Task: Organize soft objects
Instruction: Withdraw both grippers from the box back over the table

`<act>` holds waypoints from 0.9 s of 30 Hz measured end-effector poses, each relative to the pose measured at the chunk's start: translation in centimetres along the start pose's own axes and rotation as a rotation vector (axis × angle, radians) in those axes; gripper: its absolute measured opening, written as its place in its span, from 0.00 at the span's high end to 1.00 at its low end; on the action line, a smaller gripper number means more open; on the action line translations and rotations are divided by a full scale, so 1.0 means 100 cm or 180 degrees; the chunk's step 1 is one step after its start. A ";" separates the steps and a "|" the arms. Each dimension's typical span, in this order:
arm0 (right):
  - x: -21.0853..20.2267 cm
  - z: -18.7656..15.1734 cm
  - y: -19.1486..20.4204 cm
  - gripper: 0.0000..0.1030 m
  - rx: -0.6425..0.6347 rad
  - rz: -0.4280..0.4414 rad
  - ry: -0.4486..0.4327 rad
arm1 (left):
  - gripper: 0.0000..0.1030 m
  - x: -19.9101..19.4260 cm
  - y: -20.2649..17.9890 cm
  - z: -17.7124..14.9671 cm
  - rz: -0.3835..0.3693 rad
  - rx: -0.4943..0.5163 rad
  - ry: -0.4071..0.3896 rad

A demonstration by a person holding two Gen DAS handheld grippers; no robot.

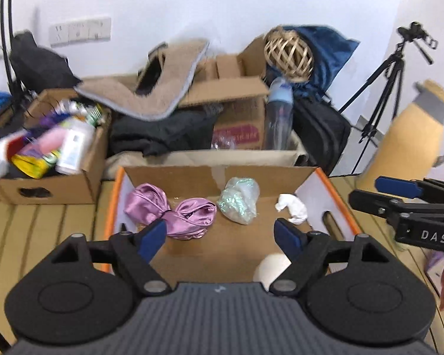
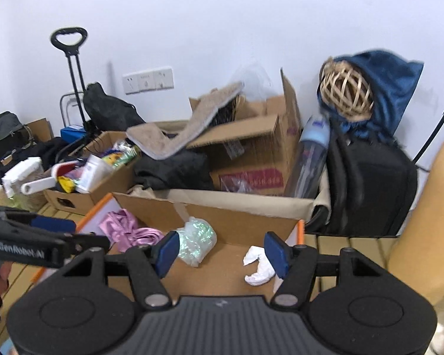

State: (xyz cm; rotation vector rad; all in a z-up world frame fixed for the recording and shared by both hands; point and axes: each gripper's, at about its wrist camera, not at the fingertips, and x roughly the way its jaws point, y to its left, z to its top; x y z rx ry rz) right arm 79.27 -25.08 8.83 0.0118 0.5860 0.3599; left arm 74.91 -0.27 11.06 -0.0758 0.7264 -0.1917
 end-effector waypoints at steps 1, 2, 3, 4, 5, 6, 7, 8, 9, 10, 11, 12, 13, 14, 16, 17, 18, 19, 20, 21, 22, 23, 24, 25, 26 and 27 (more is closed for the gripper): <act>-0.017 0.000 0.003 0.37 -0.0032 -0.0018 -0.0029 | 0.19 -0.015 -0.001 -0.003 0.0006 0.0032 -0.0053; -0.031 -0.001 0.006 0.36 -0.0062 -0.0038 -0.0061 | 0.19 -0.033 -0.002 -0.009 0.0017 0.0070 -0.0120; -0.045 -0.003 0.009 0.35 -0.0091 -0.0058 -0.0096 | 0.18 -0.052 -0.002 -0.017 0.0036 0.0107 -0.0196; -0.060 -0.006 0.012 0.34 -0.0121 -0.0073 -0.0139 | 0.17 -0.073 -0.003 -0.027 0.0034 0.0154 -0.0304; -0.080 -0.012 0.016 0.34 -0.0150 -0.0077 -0.0196 | 0.14 -0.091 -0.004 -0.039 0.0013 0.0200 -0.0417; -0.096 -0.019 0.021 0.32 -0.0170 -0.0067 -0.0244 | 0.13 -0.109 -0.004 -0.051 0.0005 0.0236 -0.0517; -0.114 -0.029 0.026 0.30 -0.0200 -0.0044 -0.0303 | 0.13 -0.126 -0.004 -0.066 0.0007 0.0274 -0.0608; -0.132 -0.039 0.031 0.30 -0.0231 -0.0024 -0.0343 | 0.13 -0.142 -0.005 -0.081 0.0012 0.0306 -0.0673; -0.146 -0.049 0.037 0.30 -0.0256 -0.0011 -0.0380 | 0.13 -0.157 -0.006 -0.096 0.0019 0.0339 -0.0719; -0.161 -0.060 0.042 0.29 -0.0283 0.0002 -0.0421 | 0.13 -0.170 -0.006 -0.109 0.0023 0.0368 -0.0769; -0.179 -0.075 0.050 0.29 -0.0324 0.0017 -0.0460 | 0.12 -0.184 -0.008 -0.125 0.0030 0.0409 -0.0826; -0.194 -0.088 0.058 0.28 -0.0373 0.0030 -0.0500 | 0.12 -0.197 -0.009 -0.140 0.0042 0.0448 -0.0885; -0.208 -0.101 0.065 0.27 -0.0423 0.0032 -0.0539 | 0.09 -0.211 -0.011 -0.158 0.0070 0.0480 -0.0973; -0.220 -0.115 0.072 0.26 -0.0478 0.0028 -0.0569 | 0.07 -0.224 -0.013 -0.175 0.0109 0.0492 -0.1057; -0.243 -0.140 0.087 0.24 -0.0592 0.0029 -0.0622 | 0.03 -0.246 -0.016 -0.209 0.0185 0.0530 -0.1207; -0.258 -0.157 0.095 0.24 -0.0644 0.0034 -0.0653 | 0.03 -0.257 -0.018 -0.229 0.0214 0.0568 -0.1276; -0.268 -0.171 0.100 0.24 -0.0672 0.0043 -0.0667 | 0.02 -0.266 -0.019 -0.248 0.0242 0.0597 -0.1311; -0.278 -0.185 0.105 0.24 -0.0670 0.0066 -0.0682 | 0.01 -0.274 -0.021 -0.265 0.0264 0.0616 -0.1331; -0.289 -0.201 0.110 0.24 -0.0625 0.0105 -0.0720 | 0.00 -0.281 -0.022 -0.283 0.0290 0.0602 -0.1342; -0.299 -0.216 0.114 0.24 -0.0570 0.0148 -0.0757 | 0.00 -0.285 -0.021 -0.300 0.0321 0.0565 -0.1316; -0.308 -0.232 0.117 0.24 -0.0506 0.0173 -0.0791 | 0.00 -0.287 -0.019 -0.312 0.0344 0.0513 -0.1264; -0.318 -0.248 0.120 0.24 -0.0402 0.0202 -0.0837 | 0.00 -0.289 -0.017 -0.326 0.0361 0.0439 -0.1185; -0.326 -0.263 0.121 0.24 -0.0318 0.0243 -0.0855 | 0.00 -0.292 -0.014 -0.336 0.0368 0.0400 -0.1126; -0.332 -0.275 0.123 0.24 -0.0245 0.0254 -0.0853 | 0.00 -0.295 -0.013 -0.345 0.0389 0.0379 -0.1082; -0.338 -0.289 0.124 0.24 -0.0161 0.0242 -0.0858 | 0.00 -0.297 -0.011 -0.349 0.0416 0.0383 -0.1057; -0.342 -0.299 0.125 0.24 -0.0099 0.0240 -0.0848 | 0.00 -0.299 -0.010 -0.351 0.0451 0.0400 -0.1042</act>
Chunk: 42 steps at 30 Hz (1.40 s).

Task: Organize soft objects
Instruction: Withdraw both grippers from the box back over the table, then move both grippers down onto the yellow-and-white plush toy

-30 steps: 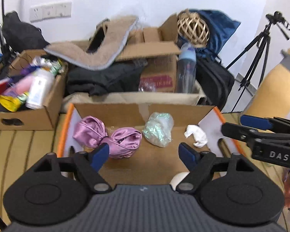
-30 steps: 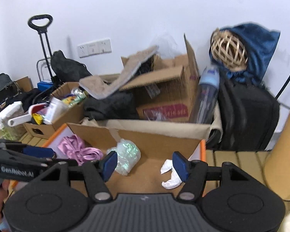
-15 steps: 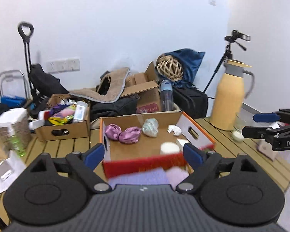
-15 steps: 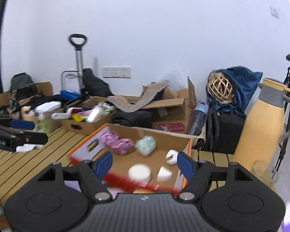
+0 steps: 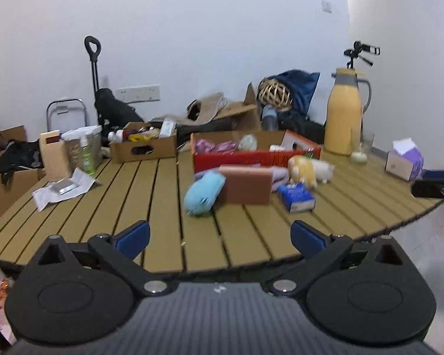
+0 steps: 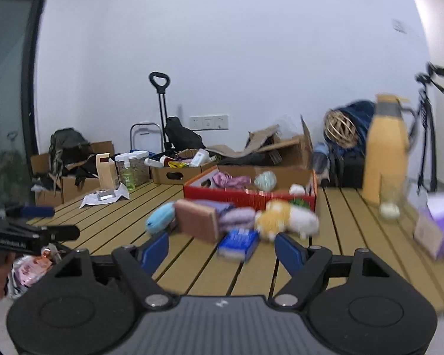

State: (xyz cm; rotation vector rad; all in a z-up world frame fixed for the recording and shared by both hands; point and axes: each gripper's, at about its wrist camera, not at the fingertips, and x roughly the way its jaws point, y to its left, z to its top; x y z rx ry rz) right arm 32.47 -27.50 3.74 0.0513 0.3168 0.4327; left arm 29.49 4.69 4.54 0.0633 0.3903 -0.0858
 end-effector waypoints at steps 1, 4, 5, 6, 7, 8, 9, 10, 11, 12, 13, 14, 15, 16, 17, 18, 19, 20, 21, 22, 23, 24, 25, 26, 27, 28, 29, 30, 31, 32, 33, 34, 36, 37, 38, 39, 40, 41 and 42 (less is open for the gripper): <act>-0.006 -0.009 0.002 0.24 0.0063 -0.0005 0.0031 | 0.00 -0.002 0.001 0.001 0.0034 0.0025 -0.0015; -0.016 -0.025 0.008 0.24 0.0050 -0.0071 0.0151 | 0.00 -0.012 0.003 0.006 0.0076 0.0010 -0.0137; -0.016 -0.027 0.008 0.24 0.0034 -0.0112 0.0166 | 0.00 -0.014 0.003 0.007 0.0066 -0.0008 -0.0168; -0.018 -0.029 0.008 0.24 0.0027 -0.0142 0.0164 | 0.00 -0.015 0.003 0.007 0.0044 -0.0022 -0.0191; -0.019 -0.029 0.008 0.24 0.0040 -0.0160 0.0158 | 0.00 -0.015 0.002 0.005 0.0028 -0.0023 -0.0188; -0.019 -0.028 0.008 0.24 0.0060 -0.0169 0.0152 | 0.00 -0.013 0.001 0.004 0.0024 -0.0017 -0.0168; -0.018 -0.026 0.007 0.24 0.0071 -0.0165 0.0146 | 0.00 -0.009 0.001 0.002 0.0027 -0.0010 -0.0139; -0.016 -0.026 0.007 0.24 0.0073 -0.0162 0.0146 | 0.00 -0.005 0.000 0.000 0.0031 -0.0014 -0.0100; -0.012 -0.026 0.007 0.24 0.0074 -0.0154 0.0154 | 0.00 0.001 0.001 -0.003 0.0034 -0.0034 -0.0054; -0.009 -0.028 0.007 0.24 0.0084 -0.0141 0.0169 | 0.00 0.006 0.000 -0.006 0.0037 -0.0051 -0.0006; -0.004 -0.030 0.006 0.24 0.0104 -0.0130 0.0190 | 0.00 0.012 0.000 -0.009 0.0040 -0.0067 0.0048; 0.001 -0.033 0.005 0.24 0.0132 -0.0119 0.0218 | 0.00 0.018 0.000 -0.013 0.0032 -0.0078 0.0099; 0.007 -0.036 0.005 0.24 0.0162 -0.0113 0.0255 | 0.00 0.024 -0.001 -0.017 0.0016 -0.0087 0.0140; 0.012 -0.041 0.004 0.25 0.0193 -0.0112 0.0293 | 0.00 0.031 -0.001 -0.021 -0.0010 -0.0104 0.0182; 0.017 -0.044 0.002 0.25 0.0218 -0.0120 0.0323 | 0.00 0.038 0.000 -0.025 -0.0037 -0.0118 0.0213; 0.023 -0.047 0.000 0.25 0.0245 -0.0132 0.0355 | 0.00 0.045 0.000 -0.028 -0.0069 -0.0137 0.0240; 0.028 -0.050 -0.002 0.25 0.0270 -0.0147 0.0380 | 0.00 0.052 0.000 -0.029 -0.0099 -0.0162 0.0253; 0.035 -0.052 -0.004 0.25 0.0299 -0.0167 0.0390 | 0.00 0.059 -0.001 -0.029 -0.0135 -0.0187 0.0258; 0.041 -0.054 -0.007 0.25 0.0331 -0.0183 0.0391 | 0.00 0.065 -0.001 -0.028 -0.0193 -0.0209 0.0257; 0.047 -0.054 -0.009 0.25 0.0360 -0.0193 0.0395 | 0.00 0.071 -0.002 -0.025 -0.0265 -0.0226 0.0255; 0.054 -0.054 -0.012 0.25 0.0386 -0.0197 0.0399 | 0.00 0.079 -0.004 -0.023 -0.0330 -0.0237 0.0257; 0.061 -0.053 -0.016 0.27 0.0397 -0.0201 0.0399 | 0.00 0.087 -0.007 -0.019 -0.0389 -0.0240 0.0261; 0.067 -0.052 -0.019 0.30 0.0409 -0.0216 0.0401 | 0.00 0.095 -0.011 -0.016 -0.0438 -0.0234 0.0269; 0.075 -0.050 -0.025 0.31 0.0432 -0.0239 0.0407 | 0.01 0.106 -0.019 -0.011 -0.0495 -0.0218 0.0292; 0.082 -0.048 -0.031 0.32 0.0462 -0.0258 0.0409 | 0.02 0.117 -0.026 -0.006 -0.0556 -0.0194 0.0309; 0.089 -0.045 -0.039 0.32 0.0500 -0.0278 0.0405 | 0.06 0.127 -0.033 0.000 -0.0628 -0.0164 0.0306; 0.097 -0.042 -0.048 0.33 0.0535 -0.0305 0.0399 | 0.10 0.136 -0.042 0.006 -0.0704 -0.0127 0.0286; 0.105 -0.038 -0.057 0.36 0.0555 -0.0334 0.0396 | 0.11 0.147 -0.054 0.014 -0.0793 -0.0086 0.0256; 0.113 -0.033 -0.067 0.37 0.0570 -0.0367 0.0388 | 0.15 0.156 -0.062 0.020 -0.0868 -0.0058 0.0240; 0.122 -0.027 -0.079 0.38 0.0596 -0.0410 0.0381 | 0.21 0.168 -0.073 0.028 -0.0952 -0.0023 0.0245; 0.130 -0.021 -0.090 0.38 0.0625 -0.0447 0.0383 | 0.23 0.180 -0.083 0.035 -0.1004 0.0012 0.0266; 0.139 -0.013 -0.103 0.38 0.0654 -0.0468 0.0380 | 0.26 0.195 -0.096 0.044 -0.1055 0.0069 0.0297; 0.157 0.001 -0.127 0.38 0.0701 -0.0473 0.0429 | 0.28 0.223 -0.116 0.055 -0.1044 0.0182 0.0337; 0.168 0.009 -0.139 0.38 0.0717 -0.0463 0.0461 | 0.29 0.239 -0.125 0.061 -0.0989 0.0232 0.0372; 0.178 0.015 -0.149 0.38 0.0731 -0.0437 0.0449 | 0.30 0.258 -0.132 0.065 -0.0935 0.0259 0.0450; 0.191 0.020 -0.159 0.38 0.0749 -0.0397 0.0478 | 0.30 0.273 -0.137 0.068 -0.0876 0.0262 0.0551; 0.204 0.025 -0.169 0.38 0.0765 -0.0352 0.0523 | 0.30 0.290 -0.141 0.071 -0.0812 0.0241 0.0647; 0.218 0.028 -0.179 0.38 0.0806 -0.0296 0.0535 | 0.30 0.301 -0.143 0.071 -0.0775 0.0234 0.0709; 0.230 0.030 -0.187 0.38 0.0846 -0.0224 0.0564 | 0.30 0.307 -0.145 0.071 -0.0726 0.0261 0.0705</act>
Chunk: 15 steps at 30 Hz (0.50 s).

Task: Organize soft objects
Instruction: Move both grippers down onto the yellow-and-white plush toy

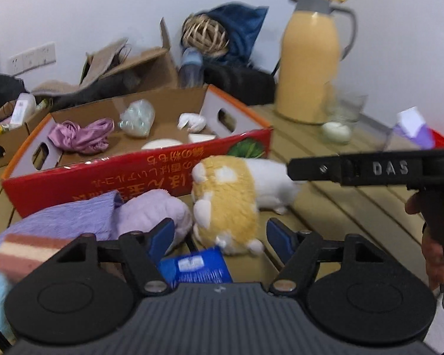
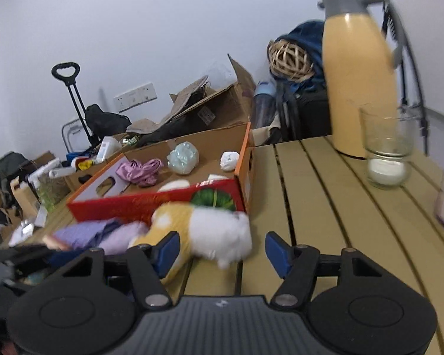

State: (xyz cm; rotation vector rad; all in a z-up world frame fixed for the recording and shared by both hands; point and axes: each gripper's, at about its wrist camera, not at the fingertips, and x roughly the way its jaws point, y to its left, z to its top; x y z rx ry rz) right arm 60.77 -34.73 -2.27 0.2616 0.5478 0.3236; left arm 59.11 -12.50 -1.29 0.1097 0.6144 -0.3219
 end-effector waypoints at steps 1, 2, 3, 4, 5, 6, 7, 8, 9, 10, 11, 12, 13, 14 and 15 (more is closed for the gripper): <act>0.015 0.006 -0.007 0.38 0.0052 0.0075 0.0070 | 0.30 0.004 -0.002 0.001 0.0026 0.0064 -0.0064; 0.026 0.008 -0.011 0.38 0.0115 0.0113 0.0108 | 0.31 0.007 -0.003 0.000 0.0004 0.0084 -0.0080; 0.038 0.010 -0.016 0.38 0.0176 0.0154 0.0143 | 0.32 0.009 -0.004 0.001 -0.0017 0.0106 -0.0102; 0.047 0.011 -0.020 0.38 0.0260 0.0183 0.0175 | 0.39 0.011 -0.006 0.000 -0.0016 0.0155 -0.0131; 0.057 0.010 -0.023 0.38 0.0365 0.0215 0.0204 | 0.47 0.013 -0.008 -0.001 -0.0010 0.0200 -0.0130; 0.064 0.007 -0.026 0.40 0.0458 0.0263 0.0227 | 0.48 0.014 -0.010 -0.001 -0.0018 0.0240 -0.0138; 0.068 0.005 -0.028 0.43 0.0545 0.0328 0.0220 | 0.48 0.015 -0.010 -0.002 -0.0027 0.0270 -0.0161; 0.070 0.002 -0.031 0.43 0.0635 0.0414 0.0208 | 0.49 0.016 -0.012 -0.003 -0.0020 0.0295 -0.0176; 0.070 -0.001 -0.032 0.46 0.0704 0.0441 0.0200 | 0.50 0.017 -0.012 -0.002 -0.0013 0.0296 -0.0180; 0.068 -0.002 -0.035 0.50 0.0764 0.0452 0.0195 | 0.50 0.016 -0.012 -0.001 -0.0050 0.0254 -0.0187; 0.066 -0.004 -0.038 0.52 0.0840 0.0471 0.0196 | 0.50 0.015 -0.011 0.000 -0.0143 0.0179 -0.0186; 0.062 -0.005 -0.043 0.54 0.0961 0.0480 0.0187 | 0.50 0.014 -0.011 0.002 -0.0230 0.0117 -0.0173; 0.056 -0.007 -0.045 0.57 0.1057 0.0462 0.0150 | 0.50 0.014 -0.011 0.003 -0.0327 0.0057 -0.0150; 0.045 -0.009 -0.047 0.59 0.1107 0.0423 0.0052 | 0.50 0.014 -0.013 0.003 -0.0388 0.0012 -0.0135; 0.035 -0.009 -0.048 0.63 0.1105 0.0378 -0.0033 | 0.50 0.016 -0.014 0.003 -0.0448 -0.0025 -0.0108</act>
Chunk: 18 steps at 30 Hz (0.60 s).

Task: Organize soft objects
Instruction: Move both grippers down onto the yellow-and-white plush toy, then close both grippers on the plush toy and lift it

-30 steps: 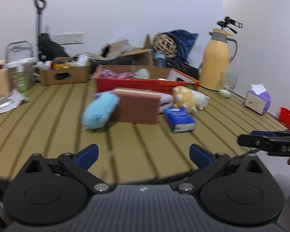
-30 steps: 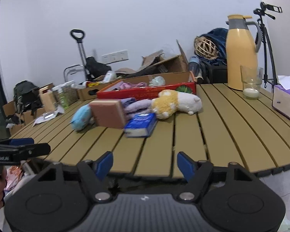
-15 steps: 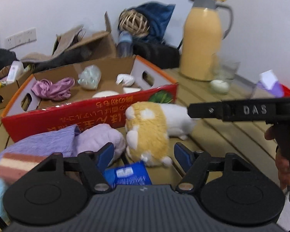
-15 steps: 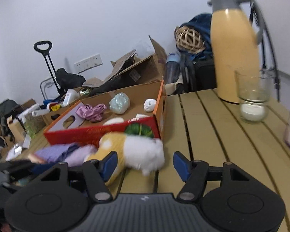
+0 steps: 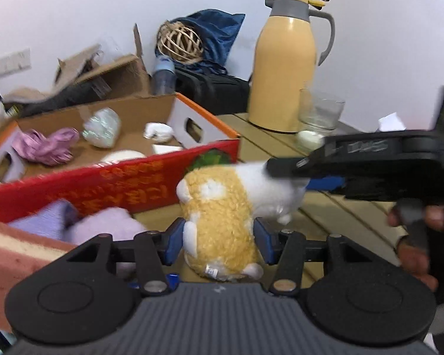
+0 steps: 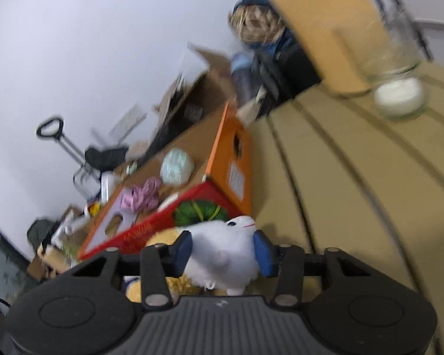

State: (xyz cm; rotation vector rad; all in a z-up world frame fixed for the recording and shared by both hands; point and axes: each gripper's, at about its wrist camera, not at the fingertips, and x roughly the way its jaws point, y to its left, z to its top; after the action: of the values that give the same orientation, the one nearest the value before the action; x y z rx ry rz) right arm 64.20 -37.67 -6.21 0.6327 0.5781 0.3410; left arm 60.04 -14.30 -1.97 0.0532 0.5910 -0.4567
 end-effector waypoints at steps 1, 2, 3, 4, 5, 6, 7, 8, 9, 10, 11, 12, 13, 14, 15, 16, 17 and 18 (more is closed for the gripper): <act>-0.012 -0.001 0.001 0.66 -0.0016 -0.0025 -0.0099 | 0.50 0.003 -0.001 0.000 -0.0043 -0.0029 0.0038; -0.026 -0.002 0.005 0.68 -0.0041 -0.0014 -0.0222 | 0.49 0.005 -0.002 0.000 -0.0082 -0.0063 0.0081; -0.036 -0.003 0.008 0.71 -0.0076 -0.0011 -0.0304 | 0.49 0.005 -0.004 0.000 -0.0084 -0.0069 0.0091; -0.047 -0.007 0.012 0.72 -0.0117 -0.0054 -0.0352 | 0.49 0.003 -0.006 -0.001 -0.0076 -0.0037 0.0091; -0.054 -0.009 0.015 0.72 -0.0153 -0.0102 -0.0368 | 0.48 0.001 -0.009 -0.002 -0.0043 0.0041 0.0079; -0.062 -0.015 0.018 0.72 -0.0201 -0.0169 -0.0374 | 0.48 -0.001 -0.012 -0.004 0.0008 0.0125 0.0071; -0.068 -0.022 0.020 0.76 -0.0224 -0.0225 -0.0368 | 0.47 -0.005 -0.013 -0.006 0.0069 0.0161 0.0051; -0.075 -0.031 0.020 0.79 -0.0193 -0.0249 -0.0341 | 0.47 -0.010 -0.010 -0.008 0.0087 0.0133 0.0033; -0.080 -0.039 0.020 0.85 -0.0147 -0.0204 -0.0305 | 0.47 -0.017 -0.007 -0.010 0.0056 0.0093 0.0027; -0.086 -0.048 0.023 0.85 -0.0133 -0.0148 -0.0245 | 0.43 -0.025 -0.003 -0.011 0.0000 0.0060 0.0007; -0.091 -0.061 0.028 0.85 -0.0184 -0.0123 -0.0151 | 0.35 -0.034 -0.001 -0.012 -0.0016 0.0033 -0.0035; -0.094 -0.071 0.034 0.85 -0.0278 -0.0122 -0.0064 | 0.32 -0.044 0.002 -0.012 0.0023 0.0007 -0.0100; -0.097 -0.080 0.040 0.85 -0.0397 -0.0134 0.0012 | 0.32 -0.050 0.003 -0.012 0.0070 0.0003 -0.0137; -0.104 -0.086 0.044 0.85 -0.0491 -0.0176 0.0006 | 0.32 -0.057 0.005 -0.012 0.0120 -0.0004 -0.0155; -0.108 -0.086 0.045 0.84 -0.0531 -0.0231 -0.0050 | 0.32 -0.062 0.006 -0.012 0.0137 -0.0026 -0.0159; -0.113 -0.082 0.042 0.84 -0.0533 -0.0301 -0.0140 | 0.32 -0.067 0.006 -0.012 0.0147 -0.0065 -0.0160; -0.113 -0.076 0.041 0.84 -0.0538 -0.0386 -0.0227 | 0.32 -0.071 0.006 -0.013 0.0146 -0.0099 -0.0153; -0.110 -0.068 0.040 0.84 -0.0588 -0.0487 -0.0294 | 0.32 -0.076 0.004 -0.014 0.0131 -0.0117 -0.0153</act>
State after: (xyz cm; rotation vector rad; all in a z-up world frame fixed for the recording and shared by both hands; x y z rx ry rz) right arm 50.94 -36.72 -3.73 0.4213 0.4966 0.2171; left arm 53.94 -10.68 1.02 0.0193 0.5499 -0.4061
